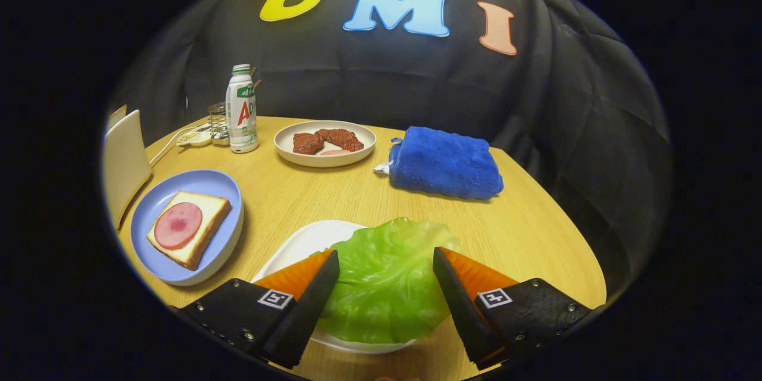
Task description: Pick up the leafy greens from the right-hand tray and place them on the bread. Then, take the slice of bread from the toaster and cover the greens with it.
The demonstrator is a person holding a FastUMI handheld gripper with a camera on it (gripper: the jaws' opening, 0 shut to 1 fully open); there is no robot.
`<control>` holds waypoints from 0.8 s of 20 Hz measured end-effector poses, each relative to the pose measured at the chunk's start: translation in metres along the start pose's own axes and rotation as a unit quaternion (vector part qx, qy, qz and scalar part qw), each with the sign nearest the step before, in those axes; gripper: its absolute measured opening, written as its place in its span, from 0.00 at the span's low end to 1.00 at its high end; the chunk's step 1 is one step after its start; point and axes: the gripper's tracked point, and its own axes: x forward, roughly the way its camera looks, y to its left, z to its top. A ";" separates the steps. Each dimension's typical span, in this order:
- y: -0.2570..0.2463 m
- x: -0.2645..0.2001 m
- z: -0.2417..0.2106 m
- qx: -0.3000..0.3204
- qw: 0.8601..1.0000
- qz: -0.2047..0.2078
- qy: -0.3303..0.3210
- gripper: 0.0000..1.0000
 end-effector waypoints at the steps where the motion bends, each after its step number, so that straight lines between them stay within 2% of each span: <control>1: 0.000 0.001 0.002 0.001 1.000 0.003 0.001 0.98; 4: 0.008 0.001 0.001 0.007 1.000 0.026 0.004 0.92; 5: 0.019 -0.001 -0.004 0.031 0.998 0.053 0.020 0.82; 6: 0.017 -0.002 -0.002 0.049 0.997 0.059 0.015 0.73; 7: 0.017 0.001 -0.003 0.044 0.997 0.063 0.020 0.57; 9: 0.016 0.001 -0.001 0.038 0.997 0.059 0.013 0.56; 11: 0.013 0.003 -0.003 0.050 0.998 0.040 0.018 0.05; 16: 0.014 0.003 -0.002 0.060 0.998 0.036 0.008 0.04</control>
